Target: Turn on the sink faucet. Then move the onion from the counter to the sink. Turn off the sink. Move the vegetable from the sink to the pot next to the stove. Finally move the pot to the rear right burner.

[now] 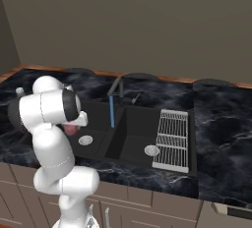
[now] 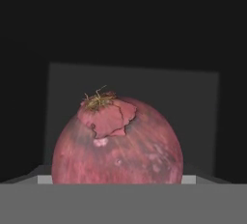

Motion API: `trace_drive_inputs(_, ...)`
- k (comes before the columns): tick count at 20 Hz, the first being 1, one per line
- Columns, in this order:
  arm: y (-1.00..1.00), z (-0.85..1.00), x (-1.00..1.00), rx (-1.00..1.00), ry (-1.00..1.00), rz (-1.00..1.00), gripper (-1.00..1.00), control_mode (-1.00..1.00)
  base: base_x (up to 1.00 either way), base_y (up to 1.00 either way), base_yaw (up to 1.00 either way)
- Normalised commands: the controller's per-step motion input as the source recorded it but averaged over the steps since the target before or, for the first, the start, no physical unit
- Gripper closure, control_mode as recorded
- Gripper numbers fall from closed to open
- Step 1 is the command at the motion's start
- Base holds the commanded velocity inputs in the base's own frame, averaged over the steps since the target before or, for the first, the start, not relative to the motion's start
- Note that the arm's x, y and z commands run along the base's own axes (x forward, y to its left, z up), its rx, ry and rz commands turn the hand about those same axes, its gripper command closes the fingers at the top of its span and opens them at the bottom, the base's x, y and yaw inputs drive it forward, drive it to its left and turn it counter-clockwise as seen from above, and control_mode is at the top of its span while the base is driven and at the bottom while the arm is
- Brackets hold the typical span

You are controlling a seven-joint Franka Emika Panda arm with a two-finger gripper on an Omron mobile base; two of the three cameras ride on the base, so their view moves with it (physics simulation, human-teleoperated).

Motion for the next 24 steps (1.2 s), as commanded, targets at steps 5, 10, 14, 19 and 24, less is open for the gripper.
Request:
trace_drive_inputs(5,-0.01,-0.23,0.06,-0.02,0.00,0.00,1.00,-1.00,0.00,0.00,0.00)
trace_drive_inputs(10,-0.03,-0.26,0.04,-0.02,0.00,0.00,1.00,-1.00,0.00,0.00,0.00)
trace_drive_inputs(14,-0.01,-0.27,0.07,0.00,0.00,0.00,1.00,-1.00,0.00,0.00,0.00)
trace_drive_inputs(19,-0.02,-0.26,0.10,0.00,0.00,0.00,1.00,-1.00,0.00,0.00,0.00)
trace_drive_inputs(24,0.00,-0.29,0.15,-0.01,0.00,0.00,1.00,-1.00,0.00,0.00,0.00)
